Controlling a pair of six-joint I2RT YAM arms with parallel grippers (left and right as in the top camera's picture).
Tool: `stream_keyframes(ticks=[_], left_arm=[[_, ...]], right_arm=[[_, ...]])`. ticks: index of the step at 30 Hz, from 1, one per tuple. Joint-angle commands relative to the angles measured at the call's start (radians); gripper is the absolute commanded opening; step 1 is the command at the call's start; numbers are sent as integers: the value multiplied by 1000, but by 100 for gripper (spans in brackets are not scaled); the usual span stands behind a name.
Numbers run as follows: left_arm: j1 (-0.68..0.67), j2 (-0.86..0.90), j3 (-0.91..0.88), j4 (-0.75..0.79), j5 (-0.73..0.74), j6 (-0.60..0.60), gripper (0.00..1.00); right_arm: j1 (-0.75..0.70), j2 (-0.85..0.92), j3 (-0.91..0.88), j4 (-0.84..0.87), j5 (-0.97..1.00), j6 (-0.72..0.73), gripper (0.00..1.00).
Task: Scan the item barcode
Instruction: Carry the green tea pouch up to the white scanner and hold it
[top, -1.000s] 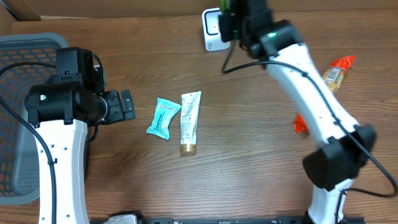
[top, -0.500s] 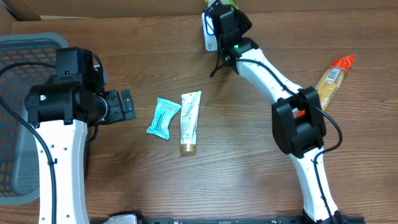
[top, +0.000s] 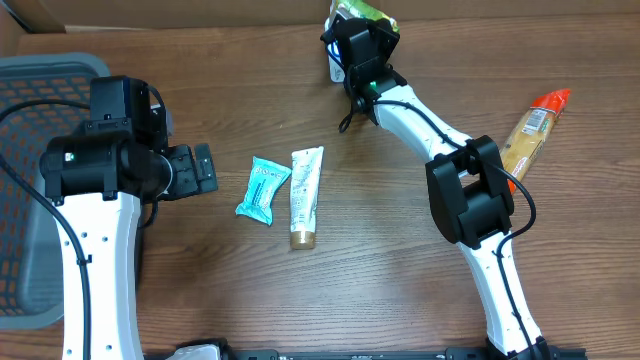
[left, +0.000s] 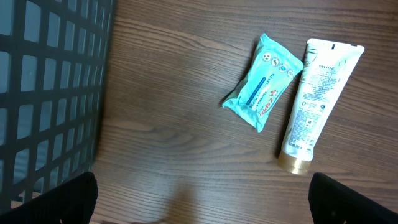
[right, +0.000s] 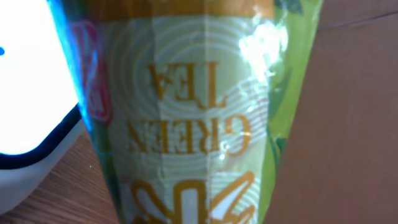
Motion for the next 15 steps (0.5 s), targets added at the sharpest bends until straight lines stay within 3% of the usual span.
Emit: stream_keyframes(ticks=[1, 15], left_arm=[[5, 2, 13, -3, -6, 22, 99], [5, 2, 13, -3, -6, 22, 99]], right_arm=[[3, -17, 27, 19, 26, 4, 4], [6, -17, 27, 12, 17, 54, 4]])
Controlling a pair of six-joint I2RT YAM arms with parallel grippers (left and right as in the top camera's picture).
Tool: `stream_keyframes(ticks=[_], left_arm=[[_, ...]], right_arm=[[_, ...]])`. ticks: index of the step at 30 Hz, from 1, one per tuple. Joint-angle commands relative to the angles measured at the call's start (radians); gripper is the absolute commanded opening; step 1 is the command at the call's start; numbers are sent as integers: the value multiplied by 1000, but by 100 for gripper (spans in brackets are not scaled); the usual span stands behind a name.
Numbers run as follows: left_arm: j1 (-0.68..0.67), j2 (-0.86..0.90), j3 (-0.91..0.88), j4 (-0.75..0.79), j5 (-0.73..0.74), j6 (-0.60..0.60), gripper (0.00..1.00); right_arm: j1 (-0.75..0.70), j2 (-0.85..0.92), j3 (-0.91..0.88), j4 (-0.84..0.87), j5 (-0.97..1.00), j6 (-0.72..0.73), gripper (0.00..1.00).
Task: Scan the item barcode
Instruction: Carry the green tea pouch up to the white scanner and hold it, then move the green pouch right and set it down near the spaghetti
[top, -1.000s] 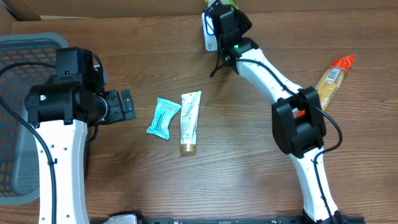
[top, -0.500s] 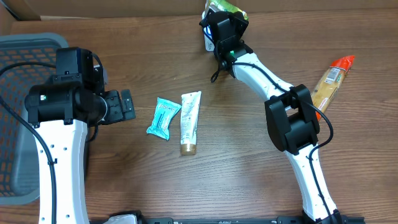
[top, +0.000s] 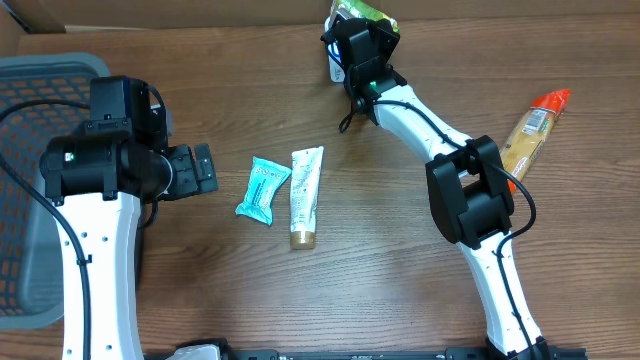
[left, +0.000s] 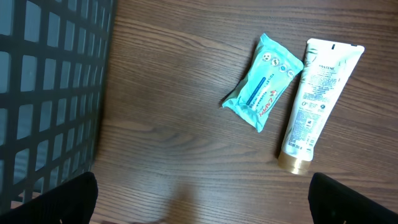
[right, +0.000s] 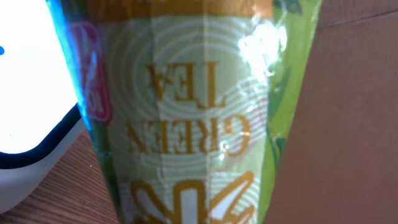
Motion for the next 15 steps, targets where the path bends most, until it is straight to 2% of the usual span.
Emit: stream_keyframes(ticks=[1, 3, 5, 9, 12, 15], left_arm=[[5, 2, 13, -3, -6, 22, 100], [5, 2, 13, -3, -6, 22, 100], [5, 2, 13, -3, -6, 22, 100], [5, 2, 13, -3, -6, 22, 99], [5, 2, 13, -3, -6, 22, 100], [5, 2, 13, -3, -6, 23, 100]], right_arm=[[7, -18, 27, 13, 16, 45, 4], [8, -27, 27, -5, 2, 78, 4], [11, -53, 27, -51, -37, 180, 4], [11, -147, 27, -240, -237, 341, 4], [10, -238, 27, -346, -332, 485, 4], [-3, -348, 27, -467, -483, 708, 4]])
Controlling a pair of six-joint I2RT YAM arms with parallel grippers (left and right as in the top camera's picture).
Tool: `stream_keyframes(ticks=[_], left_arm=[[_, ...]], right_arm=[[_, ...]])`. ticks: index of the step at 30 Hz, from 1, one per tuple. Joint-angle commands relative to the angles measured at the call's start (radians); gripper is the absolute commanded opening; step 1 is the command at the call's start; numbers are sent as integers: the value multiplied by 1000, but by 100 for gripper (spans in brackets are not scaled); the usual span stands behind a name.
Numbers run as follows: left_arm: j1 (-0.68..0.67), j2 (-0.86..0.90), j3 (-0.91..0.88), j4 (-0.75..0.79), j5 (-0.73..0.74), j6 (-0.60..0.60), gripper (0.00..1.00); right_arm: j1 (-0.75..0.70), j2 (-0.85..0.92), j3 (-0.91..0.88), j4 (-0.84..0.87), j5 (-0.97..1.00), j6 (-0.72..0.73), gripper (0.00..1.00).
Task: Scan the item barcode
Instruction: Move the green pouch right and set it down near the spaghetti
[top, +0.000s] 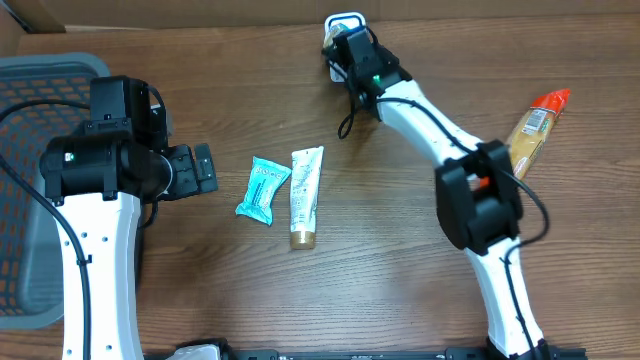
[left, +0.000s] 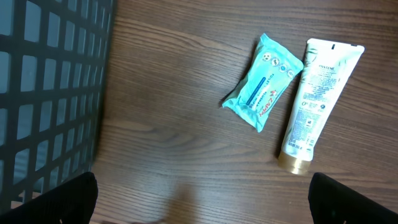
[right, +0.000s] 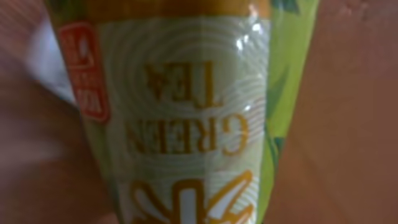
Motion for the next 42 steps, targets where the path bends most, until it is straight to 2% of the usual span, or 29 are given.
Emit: stream_keyframes(ticks=[1, 4, 7, 9, 11, 14, 17, 21, 28, 30, 37, 42], left_arm=[[5, 2, 13, -3, -6, 22, 99], [5, 2, 13, -3, -6, 22, 100], [5, 2, 13, -3, -6, 22, 100], [5, 2, 13, -3, -6, 22, 99], [5, 2, 13, -3, -6, 22, 100], [5, 2, 13, -3, -6, 22, 100], [5, 2, 13, -3, -6, 22, 100], [5, 2, 13, -3, -6, 22, 100], [5, 2, 13, -3, -6, 22, 100], [5, 2, 13, -3, -6, 22, 100], [5, 2, 13, -3, -6, 22, 100], [5, 2, 13, -3, -6, 23, 99]], right_arm=[[-14, -286, 32, -59, -235, 382, 4], [-54, -367, 32, -174, -389, 625, 4], [-113, -407, 32, -304, -452, 855, 4], [-159, -409, 32, -402, -451, 960, 4], [-204, -397, 29, -489, -451, 1006, 4], [-269, -381, -21, -550, -450, 1012, 4], [-320, -380, -126, -537, -437, 1066, 4], [-377, -380, -295, -449, -436, 1136, 4], [-441, -380, -539, -261, -440, 1142, 4], [-451, -380, -571, -237, -439, 1141, 25], [-481, -382, -575, -281, -438, 1138, 42], [-473, -429, -489, -379, -470, 1073, 46]])
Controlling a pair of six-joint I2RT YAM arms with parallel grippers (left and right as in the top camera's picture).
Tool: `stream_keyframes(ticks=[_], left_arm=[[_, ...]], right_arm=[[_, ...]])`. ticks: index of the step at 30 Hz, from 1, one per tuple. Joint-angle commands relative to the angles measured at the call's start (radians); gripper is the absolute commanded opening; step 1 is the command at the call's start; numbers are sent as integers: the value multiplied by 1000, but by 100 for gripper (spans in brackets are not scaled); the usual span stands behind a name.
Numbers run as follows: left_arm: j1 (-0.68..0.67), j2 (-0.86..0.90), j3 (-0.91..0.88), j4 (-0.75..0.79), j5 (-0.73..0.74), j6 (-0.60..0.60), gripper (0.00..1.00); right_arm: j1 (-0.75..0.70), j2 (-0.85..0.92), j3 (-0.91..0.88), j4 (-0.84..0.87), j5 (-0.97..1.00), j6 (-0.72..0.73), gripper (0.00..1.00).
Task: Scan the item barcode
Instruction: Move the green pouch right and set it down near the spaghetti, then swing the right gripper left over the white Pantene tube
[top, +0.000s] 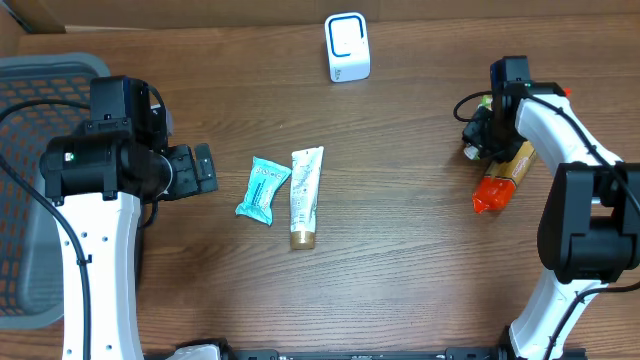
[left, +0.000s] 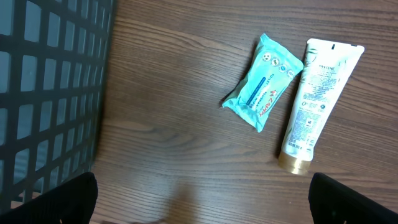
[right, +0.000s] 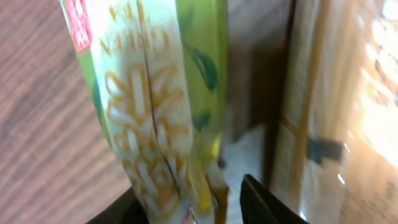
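Observation:
The green tea packet (right: 149, 93), green and yellow, stands between the fingers of my right gripper (right: 189, 202), which is shut on its lower end. That gripper (top: 478, 130) is at the table's right side, close beside a long tan and orange packet (top: 497, 180). The white barcode scanner (top: 347, 47) stands at the back middle, well left of the gripper. My left gripper (top: 205, 170) hangs open over bare wood at the left, holding nothing. Its fingertips (left: 68, 199) show at the bottom corners of the left wrist view.
A teal wipes packet (top: 263, 190) and a white tube with a gold cap (top: 306, 195) lie side by side left of centre. A grey mesh basket (top: 40, 70) fills the far left. The long tan packet (right: 323, 112) lies just right of the held packet.
My right gripper was in front of the scanner at the back middle with the green tea packet. Now it is at the right side beside the long tan packet. The left arm has not moved.
At the two oldest moments my right gripper held the green tea packet close against the lit scanner. Then the packet was slightly off the scanner and blurred. Now it is far to the right, by the tan packet. The left gripper stayed open throughout.

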Motion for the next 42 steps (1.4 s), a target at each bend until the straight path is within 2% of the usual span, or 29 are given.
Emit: stream_keyframes(ticks=[1, 5, 10, 18, 24, 29, 36, 42], left_arm=[[5, 2, 13, -3, -6, 22, 99], [5, 2, 13, -3, -6, 22, 100], [5, 2, 13, -3, -6, 22, 99], [5, 2, 13, -3, -6, 23, 99], [5, 2, 13, -3, -6, 22, 99], [5, 2, 13, -3, -6, 22, 100], [5, 2, 13, -3, -6, 22, 100], [5, 2, 13, -3, -6, 22, 100]], right_arm=[[8, -86, 98, -39, -21, -65, 48], [68, -156, 204, -117, -28, -98, 59], [182, -186, 228, -82, -181, -98, 73], [430, -102, 182, 14, -323, -89, 78], [571, 10, 182, 32, -354, -21, 84], [610, 68, 182, 32, -438, 3, 85], [624, 113, 172, 79, -437, 19, 85], [623, 119, 172, 240, -321, 14, 73]])
